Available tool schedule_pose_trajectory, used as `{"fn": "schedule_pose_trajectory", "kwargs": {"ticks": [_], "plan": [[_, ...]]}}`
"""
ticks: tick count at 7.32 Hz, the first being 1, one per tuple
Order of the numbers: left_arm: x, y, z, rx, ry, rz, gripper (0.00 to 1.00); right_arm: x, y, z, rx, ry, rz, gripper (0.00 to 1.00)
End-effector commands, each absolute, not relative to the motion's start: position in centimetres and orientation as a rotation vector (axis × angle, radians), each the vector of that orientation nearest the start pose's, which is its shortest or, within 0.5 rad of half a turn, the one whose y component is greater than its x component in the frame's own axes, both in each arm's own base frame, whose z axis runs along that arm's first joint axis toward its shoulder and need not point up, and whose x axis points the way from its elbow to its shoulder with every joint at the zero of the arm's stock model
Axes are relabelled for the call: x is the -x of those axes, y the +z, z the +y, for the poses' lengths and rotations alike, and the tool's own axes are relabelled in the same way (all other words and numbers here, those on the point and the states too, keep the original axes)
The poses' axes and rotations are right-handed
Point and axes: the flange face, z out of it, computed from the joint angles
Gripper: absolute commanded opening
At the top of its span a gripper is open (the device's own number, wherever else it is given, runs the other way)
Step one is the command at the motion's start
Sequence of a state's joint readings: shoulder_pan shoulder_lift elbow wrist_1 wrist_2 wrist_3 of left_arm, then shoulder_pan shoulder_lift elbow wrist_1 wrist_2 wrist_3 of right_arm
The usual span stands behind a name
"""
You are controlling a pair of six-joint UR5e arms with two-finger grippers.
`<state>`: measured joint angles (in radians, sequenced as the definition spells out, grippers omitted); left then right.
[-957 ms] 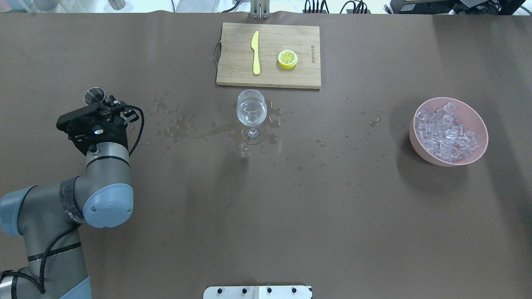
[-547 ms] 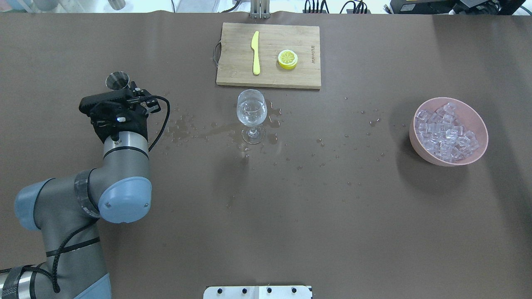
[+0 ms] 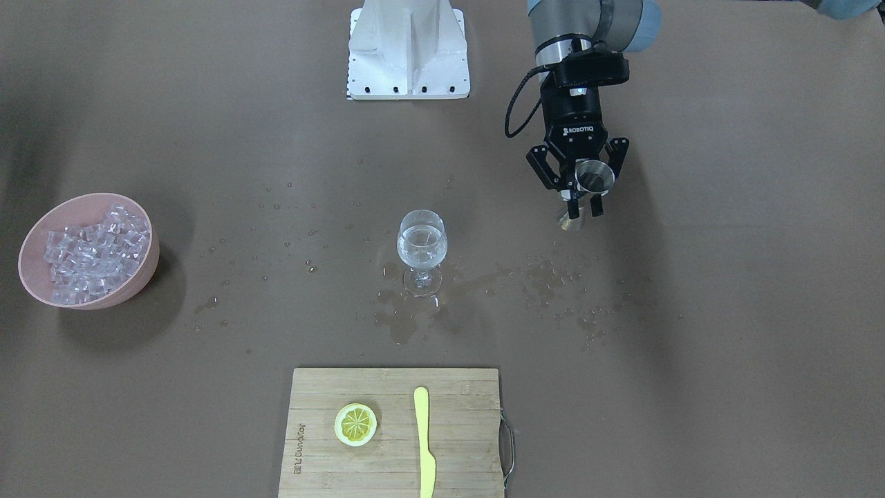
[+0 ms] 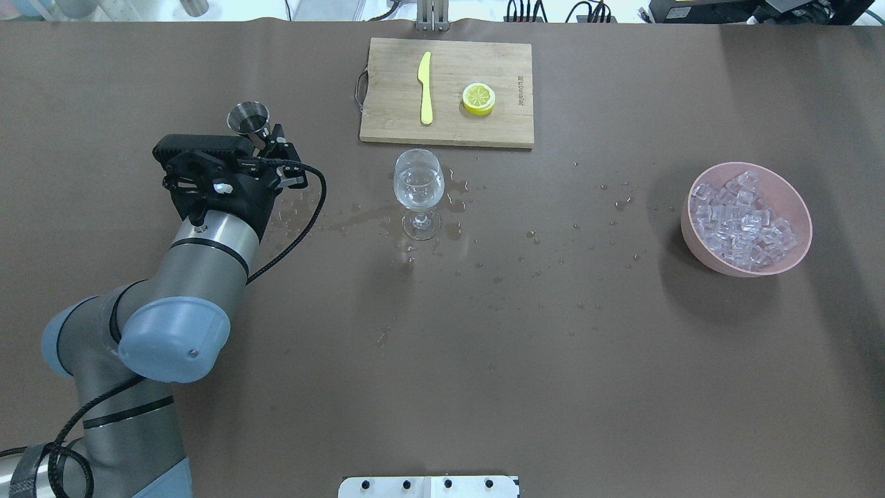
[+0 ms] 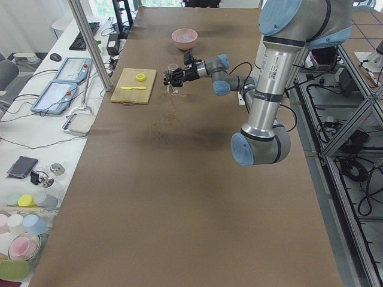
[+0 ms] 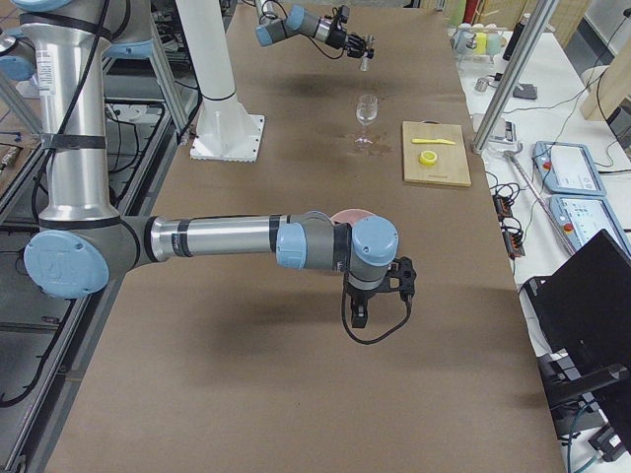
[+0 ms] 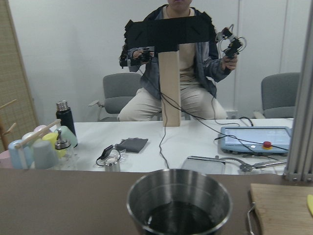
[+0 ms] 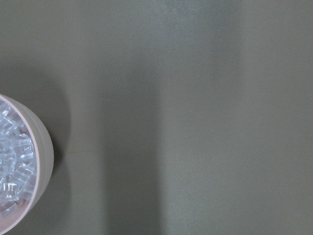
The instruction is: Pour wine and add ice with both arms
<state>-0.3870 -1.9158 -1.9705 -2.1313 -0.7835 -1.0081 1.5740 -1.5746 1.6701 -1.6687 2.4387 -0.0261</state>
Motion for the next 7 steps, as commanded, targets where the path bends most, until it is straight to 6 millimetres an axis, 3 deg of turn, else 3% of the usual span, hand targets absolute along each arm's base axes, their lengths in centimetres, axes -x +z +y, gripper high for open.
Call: {"fn": "schedule_pose_trajectory", "kwargs": {"ticks": [1, 4, 7], "plan": [[-42.7, 17.6, -37.2, -1.114, -0.108, 0.97, 0.0, -5.9, 61.6, -48.8, -0.008, -0.02, -0.87, 1.0], [-43.2, 16.1, -36.3, -1.033, 0.08, 1.024, 0.0, -5.9, 61.5, -48.9, -0.01, -0.02, -0.87, 1.0], [-42.2, 12.5, -39.6, -0.963, 0.195, 0.905, 0.0, -5.9, 61.5, -48.9, -0.01, -0.02, -0.87, 1.0]]}}
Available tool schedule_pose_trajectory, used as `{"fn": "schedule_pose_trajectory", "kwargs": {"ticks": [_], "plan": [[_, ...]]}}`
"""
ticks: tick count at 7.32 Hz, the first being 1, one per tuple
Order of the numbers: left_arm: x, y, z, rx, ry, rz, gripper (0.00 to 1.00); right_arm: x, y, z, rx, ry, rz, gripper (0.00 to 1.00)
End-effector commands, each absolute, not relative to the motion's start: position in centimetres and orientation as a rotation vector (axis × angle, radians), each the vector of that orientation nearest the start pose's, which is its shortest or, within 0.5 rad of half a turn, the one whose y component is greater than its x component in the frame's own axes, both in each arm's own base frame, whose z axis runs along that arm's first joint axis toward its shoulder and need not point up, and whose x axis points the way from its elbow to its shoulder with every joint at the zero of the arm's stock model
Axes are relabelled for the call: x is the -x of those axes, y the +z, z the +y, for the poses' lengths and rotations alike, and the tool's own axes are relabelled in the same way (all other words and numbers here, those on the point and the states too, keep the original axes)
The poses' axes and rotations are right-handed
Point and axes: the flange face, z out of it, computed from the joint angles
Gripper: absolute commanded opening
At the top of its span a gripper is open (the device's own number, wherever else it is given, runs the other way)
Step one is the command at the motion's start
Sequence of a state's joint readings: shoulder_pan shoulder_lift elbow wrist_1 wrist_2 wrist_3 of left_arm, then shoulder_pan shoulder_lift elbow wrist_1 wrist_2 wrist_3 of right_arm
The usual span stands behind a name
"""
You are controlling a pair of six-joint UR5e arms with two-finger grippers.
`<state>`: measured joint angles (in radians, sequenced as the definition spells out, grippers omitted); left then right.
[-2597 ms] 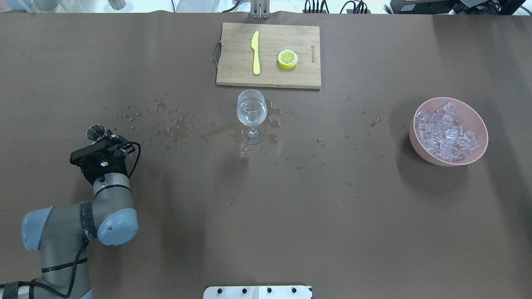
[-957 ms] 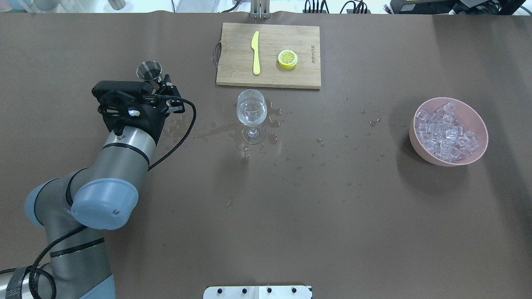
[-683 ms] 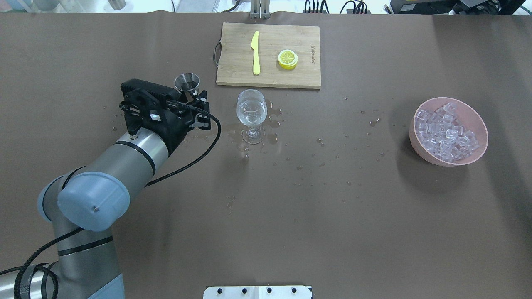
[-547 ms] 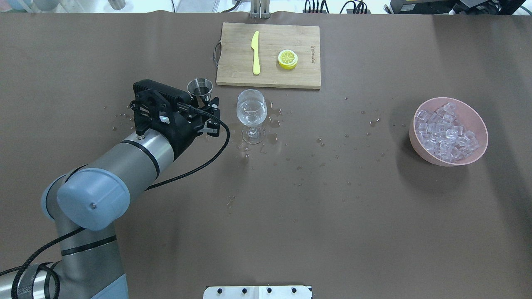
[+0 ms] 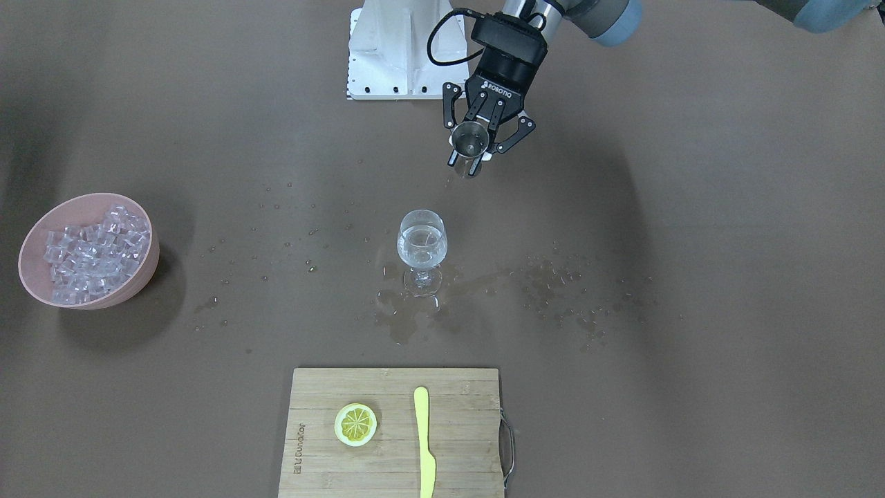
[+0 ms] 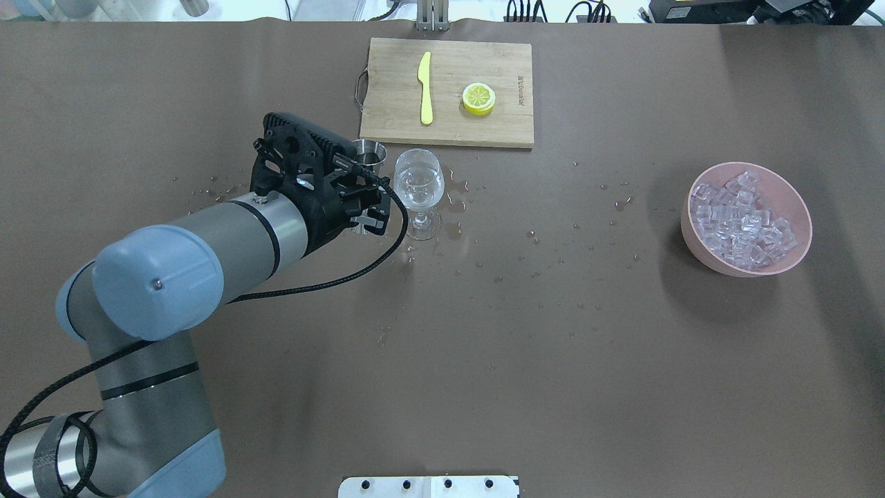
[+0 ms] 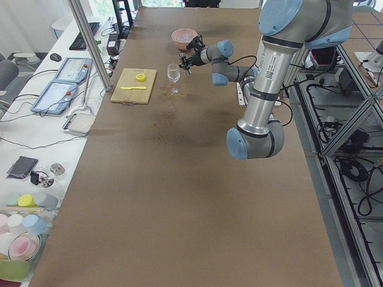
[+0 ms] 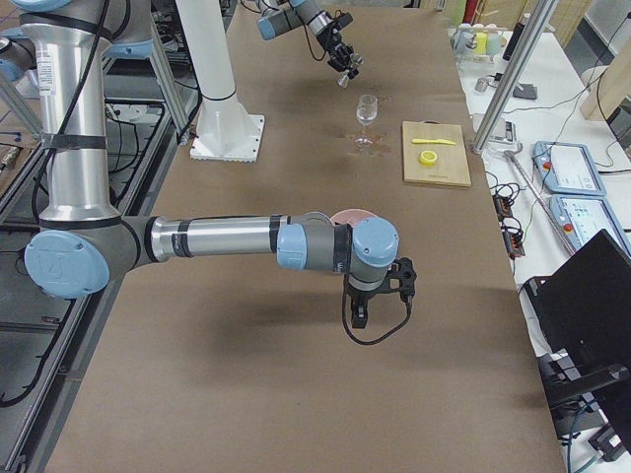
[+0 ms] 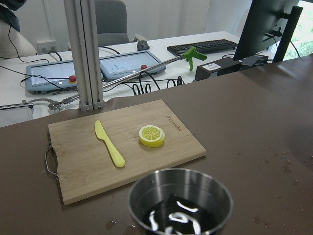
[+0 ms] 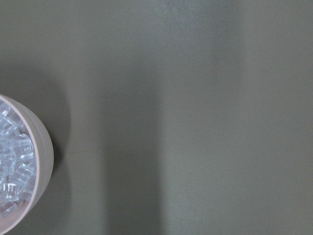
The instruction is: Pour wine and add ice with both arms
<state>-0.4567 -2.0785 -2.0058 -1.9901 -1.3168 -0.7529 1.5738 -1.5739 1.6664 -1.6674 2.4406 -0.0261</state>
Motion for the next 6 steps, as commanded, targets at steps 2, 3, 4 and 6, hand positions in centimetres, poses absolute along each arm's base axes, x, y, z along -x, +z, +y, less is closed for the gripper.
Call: {"fn": "schedule_pose_trajectory", "kwargs": {"ticks": [2, 3, 4, 6], "plan": [[-42.3, 11.5, -41.3, -0.944, 0.267, 0.779, 0.0, -5.9, 61.5, -48.9, -0.01, -0.02, -0.87, 1.0], [-42.4, 11.8, -41.5, -0.913, 0.301, 0.741, 0.0, -5.8, 61.5, -48.9, -0.009, -0.022, -0.87, 1.0], [-42.6, 11.9, -41.7, -0.871, 0.343, 0.711, 0.0, -5.6, 61.5, -48.9, -0.008, -0.024, -0.87, 1.0], [-44.1, 10.5, -42.5, -0.83, 0.401, 0.641, 0.0, -5.4, 62.1, -48.9, 0.006, -0.023, -0.871, 1.0]]}}
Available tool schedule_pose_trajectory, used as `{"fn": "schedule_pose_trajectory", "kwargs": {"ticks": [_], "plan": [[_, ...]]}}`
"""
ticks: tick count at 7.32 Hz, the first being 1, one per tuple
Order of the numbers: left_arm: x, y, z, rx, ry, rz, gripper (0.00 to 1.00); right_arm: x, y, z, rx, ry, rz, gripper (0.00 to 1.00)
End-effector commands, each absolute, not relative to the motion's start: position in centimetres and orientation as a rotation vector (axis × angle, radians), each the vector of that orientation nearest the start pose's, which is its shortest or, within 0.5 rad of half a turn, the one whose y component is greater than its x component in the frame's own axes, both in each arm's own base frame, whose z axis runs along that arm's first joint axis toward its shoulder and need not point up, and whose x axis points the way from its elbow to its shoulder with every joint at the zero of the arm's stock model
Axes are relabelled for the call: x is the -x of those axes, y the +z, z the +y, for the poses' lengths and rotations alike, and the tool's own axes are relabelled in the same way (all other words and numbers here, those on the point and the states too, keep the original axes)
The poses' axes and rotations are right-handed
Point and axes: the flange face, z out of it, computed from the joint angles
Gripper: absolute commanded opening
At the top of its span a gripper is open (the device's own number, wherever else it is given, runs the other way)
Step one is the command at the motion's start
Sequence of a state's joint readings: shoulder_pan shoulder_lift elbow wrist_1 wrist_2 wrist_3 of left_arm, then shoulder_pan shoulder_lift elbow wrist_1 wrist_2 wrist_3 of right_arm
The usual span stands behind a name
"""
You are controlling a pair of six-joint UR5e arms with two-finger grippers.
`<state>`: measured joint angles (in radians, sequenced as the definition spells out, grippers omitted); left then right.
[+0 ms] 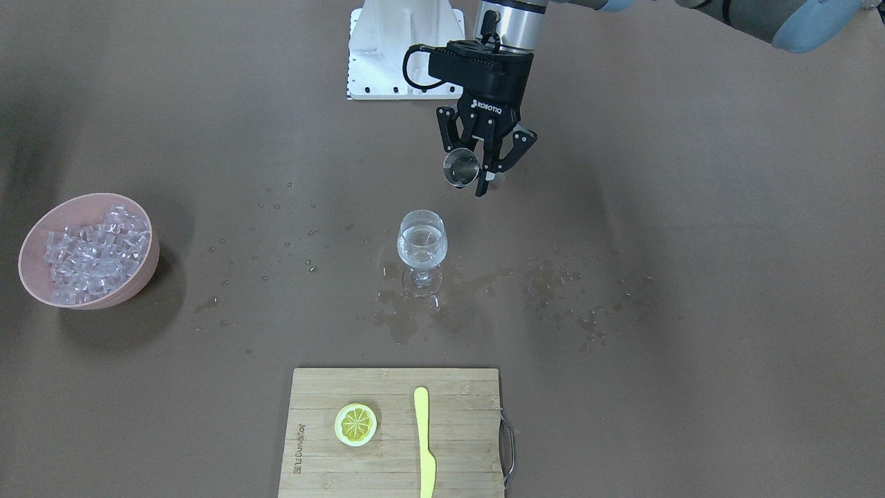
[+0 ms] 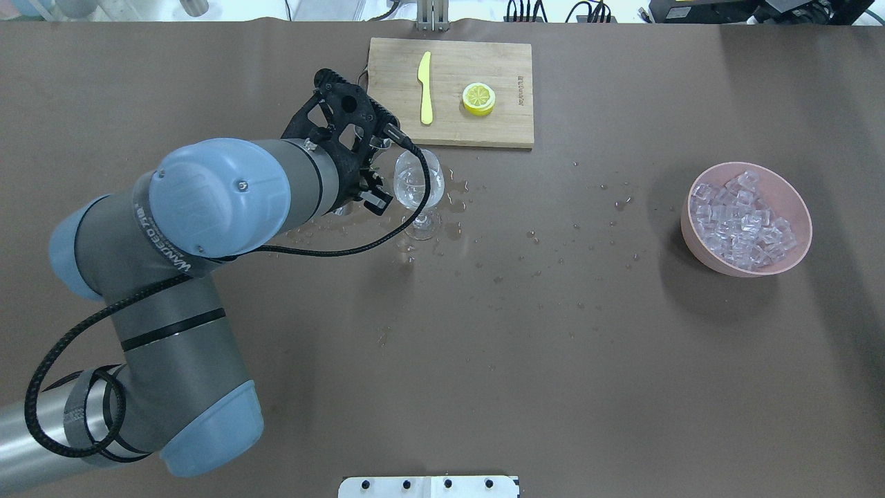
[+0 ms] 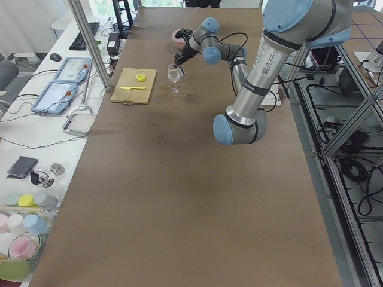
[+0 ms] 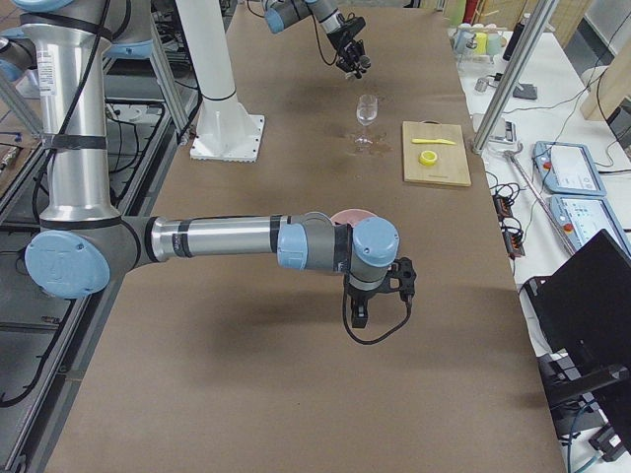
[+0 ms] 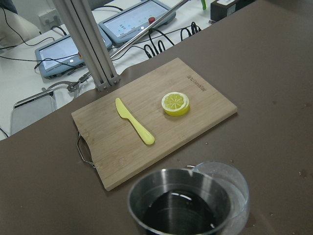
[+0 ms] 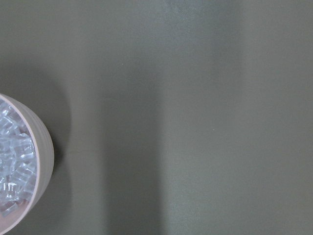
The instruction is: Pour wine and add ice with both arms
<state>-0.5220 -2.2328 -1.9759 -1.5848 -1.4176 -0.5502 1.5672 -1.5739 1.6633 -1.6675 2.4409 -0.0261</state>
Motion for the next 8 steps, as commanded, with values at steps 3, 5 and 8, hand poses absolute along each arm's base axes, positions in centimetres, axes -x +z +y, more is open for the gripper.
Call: {"fn": "schedule_pose_trajectory", "kwargs": {"ticks": [3, 5, 8], "plan": [[-46.0, 8.8, -43.5, -0.751, 0.478, 0.521, 0.0, -5.4, 62.3, -49.2, 0.008, -0.024, -0.873, 1.0], [-45.9, 8.4, -43.5, -0.723, 0.547, 0.452, 0.0, -5.4, 62.2, -49.2, 0.006, -0.024, -0.874, 1.0], [-46.8, 6.6, -44.1, -0.682, 0.597, 0.39, 0.0, -5.2, 61.8, -49.3, -0.002, -0.032, -0.873, 1.0]]}}
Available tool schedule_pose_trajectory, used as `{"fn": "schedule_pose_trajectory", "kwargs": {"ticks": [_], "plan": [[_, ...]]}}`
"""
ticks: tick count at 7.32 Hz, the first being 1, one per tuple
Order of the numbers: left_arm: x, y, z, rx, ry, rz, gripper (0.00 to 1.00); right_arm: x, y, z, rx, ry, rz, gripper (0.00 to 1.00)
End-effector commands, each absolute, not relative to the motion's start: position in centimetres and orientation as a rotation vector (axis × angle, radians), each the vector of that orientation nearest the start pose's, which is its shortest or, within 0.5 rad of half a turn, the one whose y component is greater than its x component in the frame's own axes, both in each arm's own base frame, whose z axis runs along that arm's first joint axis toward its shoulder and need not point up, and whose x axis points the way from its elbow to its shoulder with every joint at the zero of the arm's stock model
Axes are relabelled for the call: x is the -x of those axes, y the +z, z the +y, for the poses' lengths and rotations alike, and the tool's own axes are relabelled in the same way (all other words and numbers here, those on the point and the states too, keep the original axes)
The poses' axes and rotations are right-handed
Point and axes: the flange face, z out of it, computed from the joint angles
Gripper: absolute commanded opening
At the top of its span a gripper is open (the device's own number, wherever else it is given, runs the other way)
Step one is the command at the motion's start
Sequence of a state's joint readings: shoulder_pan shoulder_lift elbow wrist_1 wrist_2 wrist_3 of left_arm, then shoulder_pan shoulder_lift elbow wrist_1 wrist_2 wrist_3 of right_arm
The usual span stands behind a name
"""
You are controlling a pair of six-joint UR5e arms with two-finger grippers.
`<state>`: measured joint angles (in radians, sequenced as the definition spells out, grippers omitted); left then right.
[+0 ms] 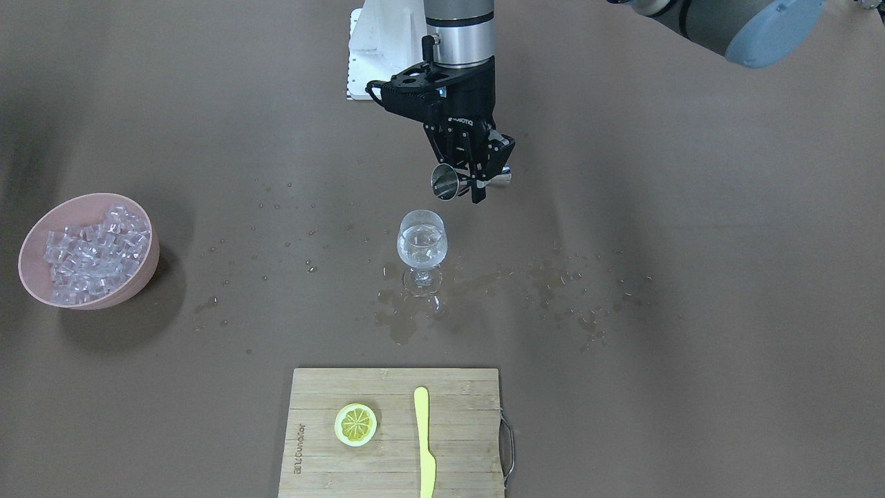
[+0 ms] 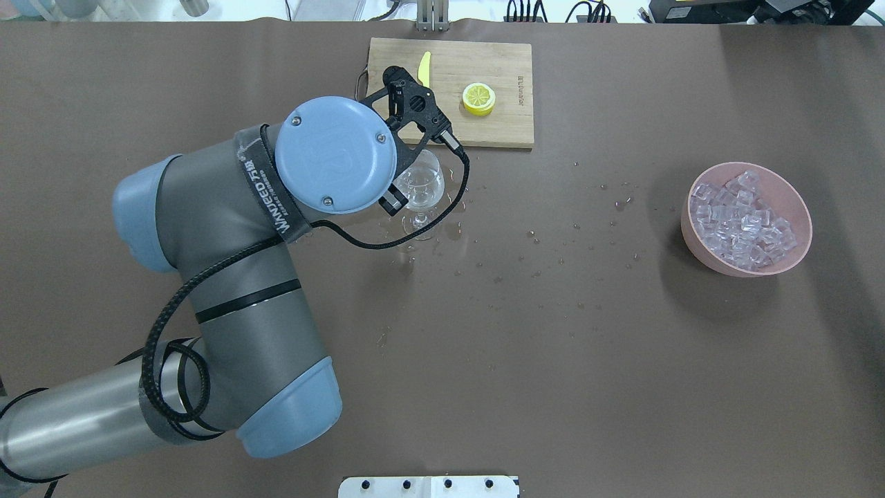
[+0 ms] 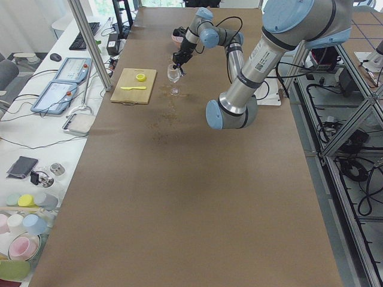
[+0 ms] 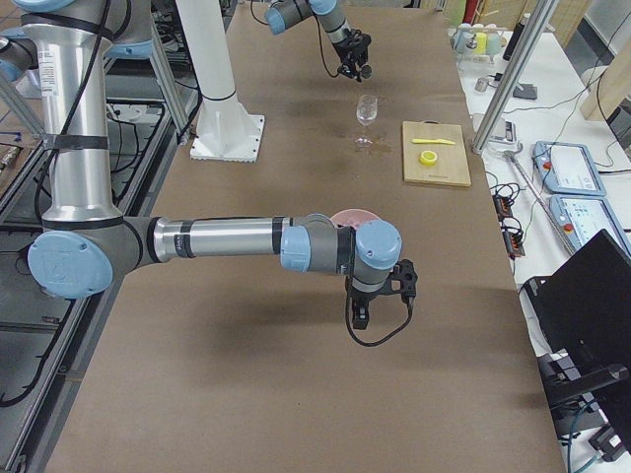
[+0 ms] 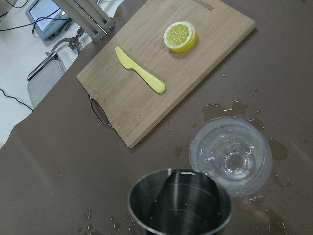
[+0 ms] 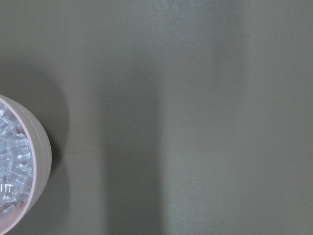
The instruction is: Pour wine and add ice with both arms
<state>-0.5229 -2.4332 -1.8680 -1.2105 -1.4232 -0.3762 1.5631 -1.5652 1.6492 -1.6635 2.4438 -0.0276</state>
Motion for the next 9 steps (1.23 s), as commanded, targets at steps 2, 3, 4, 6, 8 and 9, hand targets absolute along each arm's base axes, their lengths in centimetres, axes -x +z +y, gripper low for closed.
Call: {"fn": "schedule_pose_trajectory", "kwargs": {"ticks": [2, 3, 4, 6, 8, 9], "plan": [[-47.5, 6.6, -44.5, -0.656, 0.635, 0.346, 0.0, -5.1, 61.8, -49.3, -0.002, -0.035, -0.873, 1.0], [-47.4, 6.0, -44.5, -0.642, 0.671, 0.314, 0.0, -5.1, 61.8, -49.3, -0.002, -0.035, -0.871, 1.0], [-47.1, 6.0, -44.6, -0.631, 0.686, 0.263, 0.0, -5.0, 61.8, -49.3, -0.002, -0.037, -0.871, 1.0], [-46.2, 4.6, -44.5, -0.59, 0.736, 0.16, 0.0, -4.9, 61.8, -49.4, 0.0, -0.04, -0.871, 1.0], [-47.0, 4.2, -45.3, -0.571, 0.743, 0.089, 0.0, -4.8, 61.9, -49.4, 0.003, -0.04, -0.873, 1.0], [-47.6, 2.9, -45.6, -0.549, 0.748, 0.064, 0.0, -4.6, 61.8, -49.4, 0.003, -0.043, -0.873, 1.0]]}}
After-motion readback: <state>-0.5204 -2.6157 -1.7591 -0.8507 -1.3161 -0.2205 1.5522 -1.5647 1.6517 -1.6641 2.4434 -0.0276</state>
